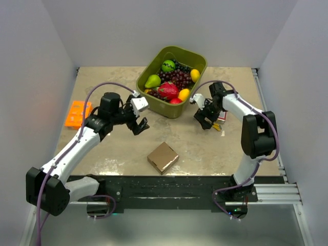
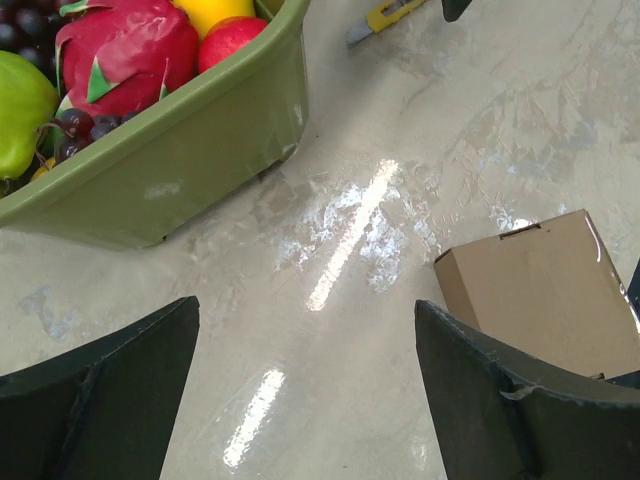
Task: Unpack the express box
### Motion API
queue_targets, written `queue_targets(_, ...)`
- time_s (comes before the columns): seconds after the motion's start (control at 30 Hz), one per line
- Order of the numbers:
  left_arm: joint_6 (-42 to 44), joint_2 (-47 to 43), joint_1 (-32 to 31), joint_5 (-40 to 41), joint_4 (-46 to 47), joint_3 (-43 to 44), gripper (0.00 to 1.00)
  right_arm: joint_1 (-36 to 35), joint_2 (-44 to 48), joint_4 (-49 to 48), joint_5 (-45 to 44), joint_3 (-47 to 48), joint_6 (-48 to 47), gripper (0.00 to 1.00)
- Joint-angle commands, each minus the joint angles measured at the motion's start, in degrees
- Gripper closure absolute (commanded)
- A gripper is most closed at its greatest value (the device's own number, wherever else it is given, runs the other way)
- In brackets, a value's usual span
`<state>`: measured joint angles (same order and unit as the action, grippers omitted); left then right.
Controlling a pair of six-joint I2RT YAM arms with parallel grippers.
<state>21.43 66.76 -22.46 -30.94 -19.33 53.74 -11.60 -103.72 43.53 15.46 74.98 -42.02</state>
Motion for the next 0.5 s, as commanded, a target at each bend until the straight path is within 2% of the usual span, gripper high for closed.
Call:
queue_targets(0.0, 2.30, -2.16, -0.13, -0.26, -0.62, -0.91, 0.08, 0.78, 0.63, 0.16, 0.72, 2.10, -8.42, 0.20)
queue_targets(0.17, 0.81, -1.37, -0.13, 0.53, 1.05, -0.74, 0.08, 1.31, -2.18, 1.12, -0.35, 2.80, -12.29, 0.23)
queue_targets(0.33, 1.07, -0.49, -0.13, 0.70, 0.96, 0.67, 0.08, 2.45, -5.35, 2.53, -1.57, 5.26, -14.32, 0.36)
queue_targets(0.47, 2.29, -0.58, -0.13, 1.23, 0.35, 1.28, 0.08, 5.70, -6.84, 1.12, -0.79, 7.89, -13.96, 0.40)
